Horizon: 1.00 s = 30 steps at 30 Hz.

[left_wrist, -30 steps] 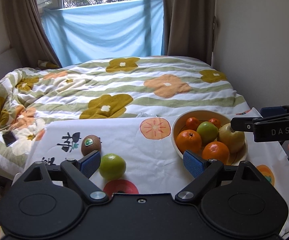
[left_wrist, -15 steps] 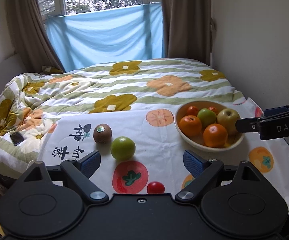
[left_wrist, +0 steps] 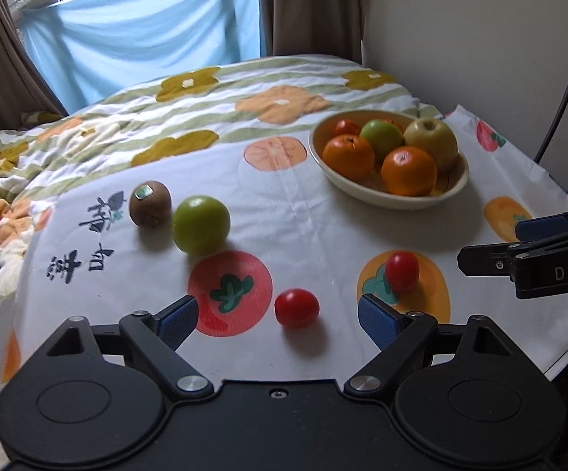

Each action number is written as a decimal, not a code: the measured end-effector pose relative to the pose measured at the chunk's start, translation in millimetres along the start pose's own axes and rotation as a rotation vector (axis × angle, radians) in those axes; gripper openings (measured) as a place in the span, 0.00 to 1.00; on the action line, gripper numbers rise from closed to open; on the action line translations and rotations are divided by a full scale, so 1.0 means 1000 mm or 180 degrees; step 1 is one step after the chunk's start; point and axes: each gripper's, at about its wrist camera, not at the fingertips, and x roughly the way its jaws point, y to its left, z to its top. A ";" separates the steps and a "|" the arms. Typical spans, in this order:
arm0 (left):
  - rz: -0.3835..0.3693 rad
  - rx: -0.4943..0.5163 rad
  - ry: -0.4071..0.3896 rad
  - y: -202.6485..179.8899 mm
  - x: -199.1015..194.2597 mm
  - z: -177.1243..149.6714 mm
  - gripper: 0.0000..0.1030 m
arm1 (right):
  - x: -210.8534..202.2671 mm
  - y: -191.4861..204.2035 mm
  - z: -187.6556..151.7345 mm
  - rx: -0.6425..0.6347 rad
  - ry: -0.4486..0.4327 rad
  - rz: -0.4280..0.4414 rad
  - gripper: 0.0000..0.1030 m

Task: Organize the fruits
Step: 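Grasp a red cherry tomato with the left tool while the right tool grasps the other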

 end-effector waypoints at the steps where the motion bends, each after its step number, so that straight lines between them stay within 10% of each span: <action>1: -0.0014 0.0025 0.0013 0.000 0.004 -0.001 0.84 | 0.002 0.000 -0.002 0.0045 -0.0001 0.0001 1.00; 19: -0.0267 0.0313 0.0175 -0.007 0.058 -0.007 0.38 | 0.035 0.015 -0.015 0.0202 0.0102 -0.0033 0.86; 30: -0.0312 0.0280 0.0158 0.001 0.056 -0.010 0.36 | 0.048 0.025 -0.010 0.0152 0.0163 0.0002 0.72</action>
